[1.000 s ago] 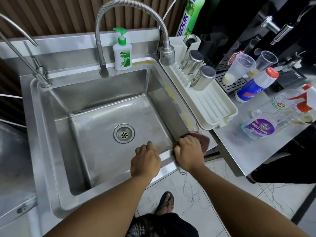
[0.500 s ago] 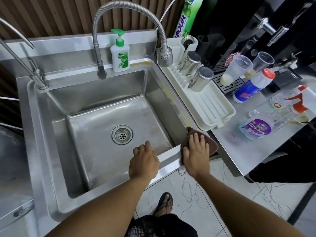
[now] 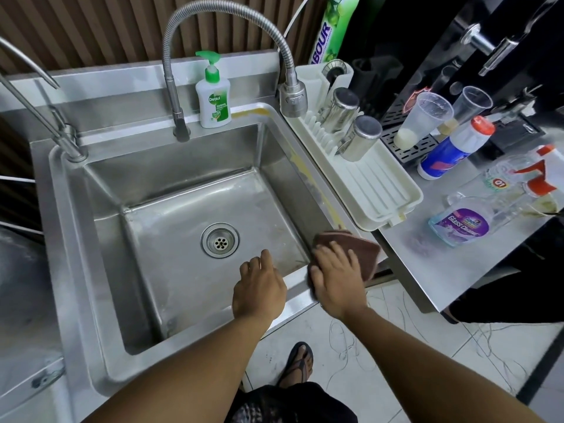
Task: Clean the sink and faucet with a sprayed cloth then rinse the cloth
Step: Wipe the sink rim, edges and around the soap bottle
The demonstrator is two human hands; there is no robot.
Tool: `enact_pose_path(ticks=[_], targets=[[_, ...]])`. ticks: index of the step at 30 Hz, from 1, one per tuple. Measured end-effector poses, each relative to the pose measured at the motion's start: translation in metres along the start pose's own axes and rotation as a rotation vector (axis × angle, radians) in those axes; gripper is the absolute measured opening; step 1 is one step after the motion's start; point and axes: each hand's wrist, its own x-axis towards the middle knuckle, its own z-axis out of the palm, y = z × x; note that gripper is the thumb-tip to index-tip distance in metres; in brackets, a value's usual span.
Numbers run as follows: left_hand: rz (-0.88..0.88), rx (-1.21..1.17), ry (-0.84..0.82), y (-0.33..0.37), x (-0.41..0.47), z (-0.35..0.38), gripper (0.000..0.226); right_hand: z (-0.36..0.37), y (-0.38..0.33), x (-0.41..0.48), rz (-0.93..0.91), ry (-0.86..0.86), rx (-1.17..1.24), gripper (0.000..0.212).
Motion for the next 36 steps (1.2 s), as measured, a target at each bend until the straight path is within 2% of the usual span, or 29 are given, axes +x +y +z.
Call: enact_pose_path(ticks=[3, 5, 10, 12, 18, 22, 26, 28, 30, 33, 36], targets=[[-0.002, -0.034, 0.013, 0.000, 0.000, -0.001, 0.052, -0.003, -0.023, 0.009, -0.284, -0.092, -0.037, 0.036], [0.004, -0.038, 0.034, -0.002, -0.002, -0.002, 0.054, -0.016, -0.014, 0.026, -0.378, -0.197, -0.061, 0.035], [0.013, -0.036, 0.055, -0.002, -0.003, -0.003, 0.054, -0.035, -0.012, 0.062, -0.282, -0.371, -0.374, 0.036], [0.014, -0.025, 0.052, -0.002, -0.002, -0.002, 0.055, -0.023, -0.030, 0.058, -0.283, -0.399, -0.373, 0.040], [0.009, -0.004, 0.037, 0.000, -0.001, -0.002, 0.058, 0.003, -0.025, -0.003, -0.391, -0.132, -0.019, 0.048], [0.016, 0.015, 0.035, 0.000, -0.002, -0.002, 0.057, 0.000, 0.012, -0.039, -0.402, -0.146, -0.003, 0.058], [0.007, 0.014, 0.031, -0.001, -0.002, 0.000, 0.055, -0.010, 0.055, -0.017, -0.064, -0.077, 0.011, 0.067], [0.008, 0.012, 0.025, 0.000, -0.001, 0.000, 0.055, -0.007, 0.050, -0.006, 0.079, -0.037, -0.011, 0.074], [0.004, 0.010, 0.021, -0.001, 0.000, 0.001, 0.055, 0.000, 0.022, -0.007, 0.144, 0.009, 0.010, 0.074], [-0.004, 0.010, 0.022, 0.000, 0.001, 0.001, 0.054, 0.010, -0.024, -0.038, -0.060, -0.020, 0.099, 0.061], [0.002, 0.012, 0.010, 0.001, -0.001, -0.001, 0.054, 0.006, -0.022, -0.054, -0.287, -0.111, 0.101, 0.055]])
